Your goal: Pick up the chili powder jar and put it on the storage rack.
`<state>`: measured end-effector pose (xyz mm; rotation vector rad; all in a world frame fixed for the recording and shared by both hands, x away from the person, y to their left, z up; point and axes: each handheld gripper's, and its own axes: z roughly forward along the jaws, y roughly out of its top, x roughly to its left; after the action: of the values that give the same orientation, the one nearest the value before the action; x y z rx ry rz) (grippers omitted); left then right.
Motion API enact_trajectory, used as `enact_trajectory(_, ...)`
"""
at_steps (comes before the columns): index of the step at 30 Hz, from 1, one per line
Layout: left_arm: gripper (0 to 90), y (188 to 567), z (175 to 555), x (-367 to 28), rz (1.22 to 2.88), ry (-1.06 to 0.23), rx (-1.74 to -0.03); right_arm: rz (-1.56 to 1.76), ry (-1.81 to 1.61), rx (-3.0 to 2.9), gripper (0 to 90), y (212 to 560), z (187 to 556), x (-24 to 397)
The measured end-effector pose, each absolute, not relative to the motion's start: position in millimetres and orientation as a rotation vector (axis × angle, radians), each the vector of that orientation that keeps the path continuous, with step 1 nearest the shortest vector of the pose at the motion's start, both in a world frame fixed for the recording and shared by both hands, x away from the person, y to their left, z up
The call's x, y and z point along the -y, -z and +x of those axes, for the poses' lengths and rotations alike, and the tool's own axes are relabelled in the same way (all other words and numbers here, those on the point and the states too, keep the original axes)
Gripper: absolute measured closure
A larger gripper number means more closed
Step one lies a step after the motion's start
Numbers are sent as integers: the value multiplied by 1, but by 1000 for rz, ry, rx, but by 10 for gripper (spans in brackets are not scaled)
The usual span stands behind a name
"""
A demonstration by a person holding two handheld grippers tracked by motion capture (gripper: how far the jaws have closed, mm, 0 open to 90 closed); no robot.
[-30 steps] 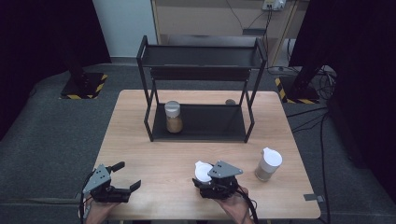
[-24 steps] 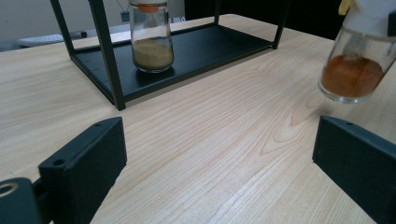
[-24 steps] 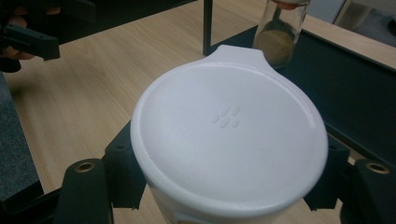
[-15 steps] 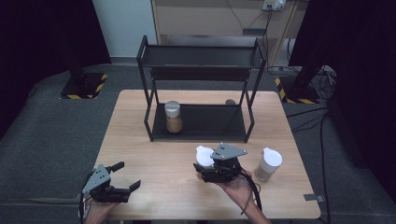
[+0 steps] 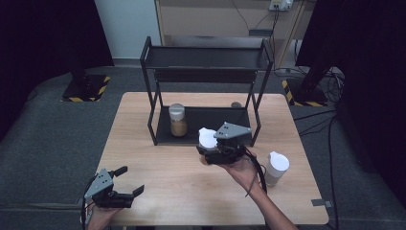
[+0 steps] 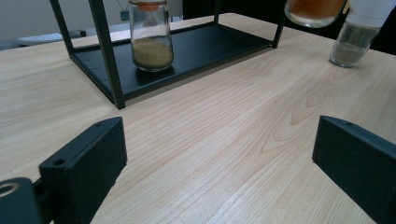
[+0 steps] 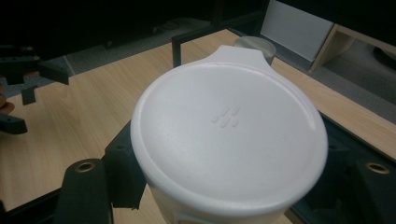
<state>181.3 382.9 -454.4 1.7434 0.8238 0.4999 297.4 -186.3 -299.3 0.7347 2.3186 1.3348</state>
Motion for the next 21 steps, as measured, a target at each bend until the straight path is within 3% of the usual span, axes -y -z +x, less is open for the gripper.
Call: enact_trajectory(21,22,455,183,-383,1746,-491,-826,780,-1286,-2261,310,280,358,162)
